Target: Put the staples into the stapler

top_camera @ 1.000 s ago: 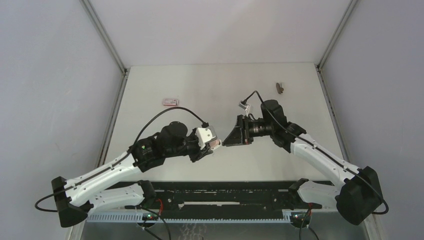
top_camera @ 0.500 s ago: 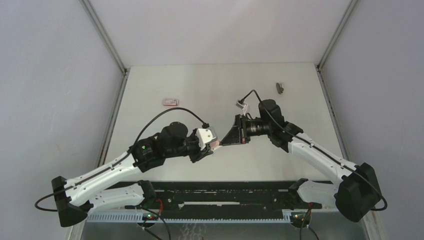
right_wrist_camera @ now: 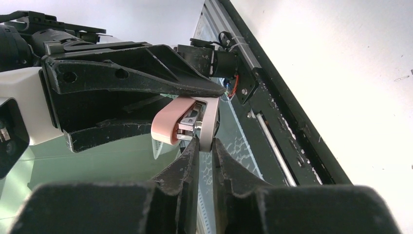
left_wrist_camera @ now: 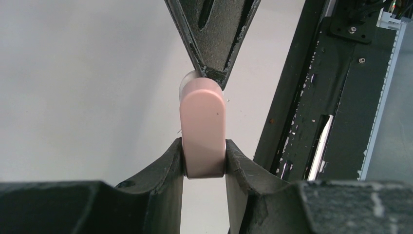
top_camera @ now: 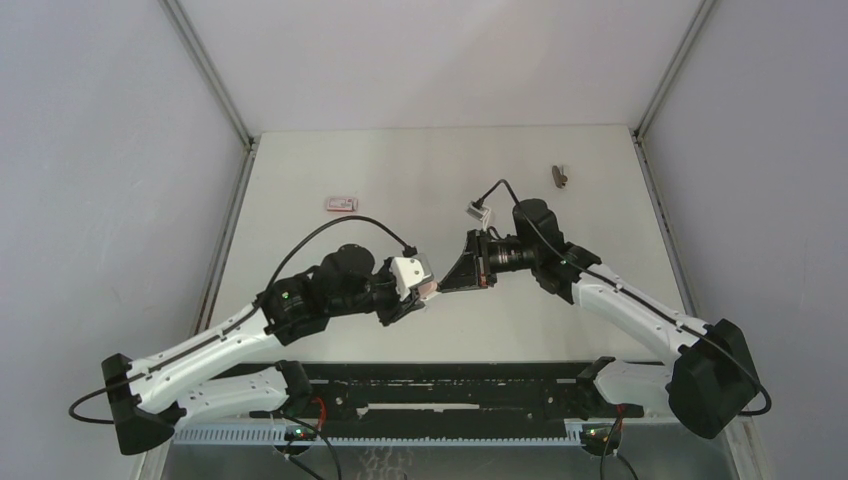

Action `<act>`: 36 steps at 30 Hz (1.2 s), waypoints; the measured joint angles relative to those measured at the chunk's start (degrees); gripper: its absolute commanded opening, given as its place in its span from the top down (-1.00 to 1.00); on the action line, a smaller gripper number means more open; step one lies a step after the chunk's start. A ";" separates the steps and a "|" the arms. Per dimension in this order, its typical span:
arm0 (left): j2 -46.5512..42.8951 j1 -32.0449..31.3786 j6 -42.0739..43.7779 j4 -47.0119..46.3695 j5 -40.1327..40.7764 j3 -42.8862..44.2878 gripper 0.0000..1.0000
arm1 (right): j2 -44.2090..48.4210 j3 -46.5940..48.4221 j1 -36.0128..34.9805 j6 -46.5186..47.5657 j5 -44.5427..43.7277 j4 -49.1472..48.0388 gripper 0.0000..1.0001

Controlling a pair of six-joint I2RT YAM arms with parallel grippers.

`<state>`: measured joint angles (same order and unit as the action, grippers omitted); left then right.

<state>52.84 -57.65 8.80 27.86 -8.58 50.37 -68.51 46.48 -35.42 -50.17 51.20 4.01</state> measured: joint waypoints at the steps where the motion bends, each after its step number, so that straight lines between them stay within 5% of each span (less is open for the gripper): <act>1: -0.11 0.00 0.00 0.07 0.02 0.00 1.00 | -0.11 0.00 0.00 -0.07 0.04 -0.02 0.84; 3: -0.31 0.00 0.00 0.22 0.04 0.00 1.00 | -0.24 0.00 -0.09 -0.17 0.15 -0.07 1.00; 7: -0.98 0.00 -0.04 0.55 0.09 0.00 0.95 | -0.31 0.00 -0.28 -0.22 0.13 -0.39 1.00; 8: -1.11 0.00 -0.07 0.59 0.09 0.00 0.70 | -0.28 0.00 -0.35 -0.24 0.13 -0.55 1.00; 11: -1.27 0.00 -0.44 0.57 0.59 0.00 -0.58 | -0.28 -0.04 -0.35 -0.24 -0.33 -1.18 1.00; 14: -1.53 -0.07 -2.38 -0.17 1.20 0.00 -0.99 | 0.22 -1.64 0.48 0.11 -2.84 -1.95 1.00; 18: -2.21 -0.13 -6.27 -1.27 3.87 0.00 -0.99 | 0.81 -5.66 2.56 1.49 -6.91 -3.80 1.00; 24: -0.74 0.22 -19.17 -8.28 11.78 0.00 -0.99 | 1.25 -12.04 1.75 5.51 -24.17 -5.16 1.00; 30: 10.67 6.71 -35.67 -16.65 13.55 -0.85 -0.99 | 0.92 -12.87 -3.15 7.04 -41.18 -8.11 1.00; 36: 18.82 8.81 -43.10 -20.44 14.43 -1.64 -0.99 | -1.75 -12.87 -5.90 7.39 -51.34 -10.69 1.00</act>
<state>71.66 -48.84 -34.30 7.42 5.85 48.73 -70.26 33.61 -41.32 -42.78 -0.14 -6.68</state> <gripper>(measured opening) 0.996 0.022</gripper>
